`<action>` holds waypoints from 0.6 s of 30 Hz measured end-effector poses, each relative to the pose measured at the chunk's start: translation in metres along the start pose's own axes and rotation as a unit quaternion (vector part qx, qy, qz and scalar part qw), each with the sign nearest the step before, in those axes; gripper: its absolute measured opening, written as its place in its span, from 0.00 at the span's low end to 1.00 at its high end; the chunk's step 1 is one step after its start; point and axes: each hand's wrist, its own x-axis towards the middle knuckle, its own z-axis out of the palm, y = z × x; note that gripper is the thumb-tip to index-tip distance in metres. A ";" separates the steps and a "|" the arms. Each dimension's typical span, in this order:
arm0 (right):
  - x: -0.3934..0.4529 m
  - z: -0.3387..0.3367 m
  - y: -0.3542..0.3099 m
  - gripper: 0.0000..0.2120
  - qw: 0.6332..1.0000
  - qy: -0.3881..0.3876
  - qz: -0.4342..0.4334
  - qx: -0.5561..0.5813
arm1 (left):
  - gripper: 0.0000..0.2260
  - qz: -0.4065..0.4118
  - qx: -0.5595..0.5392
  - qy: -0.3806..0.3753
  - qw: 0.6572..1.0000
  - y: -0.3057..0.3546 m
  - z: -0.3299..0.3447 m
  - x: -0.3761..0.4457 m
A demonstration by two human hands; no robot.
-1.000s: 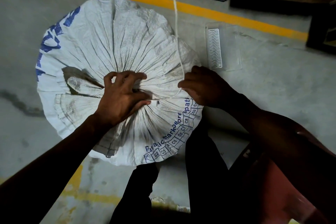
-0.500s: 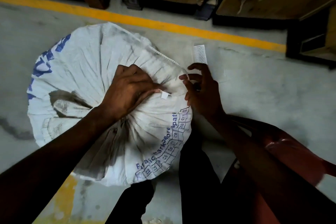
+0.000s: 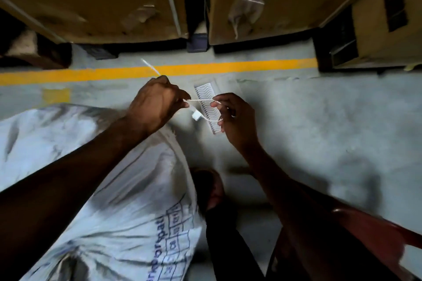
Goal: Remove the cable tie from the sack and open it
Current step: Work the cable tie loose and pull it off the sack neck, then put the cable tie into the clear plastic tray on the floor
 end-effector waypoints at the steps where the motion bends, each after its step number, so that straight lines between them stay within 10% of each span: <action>1: 0.009 -0.003 0.015 0.07 1.000 0.008 0.002 -0.012 | 0.08 0.001 0.003 -0.007 1.000 0.002 0.009 0.016; 10: 0.051 0.002 0.175 0.08 0.991 0.096 0.049 -0.084 | 0.08 0.091 0.001 -0.127 0.988 -0.024 0.144 0.122; 18: 0.055 0.056 0.296 0.18 0.982 0.022 0.053 -0.181 | 0.12 0.090 0.012 -0.211 0.973 -0.080 0.265 0.160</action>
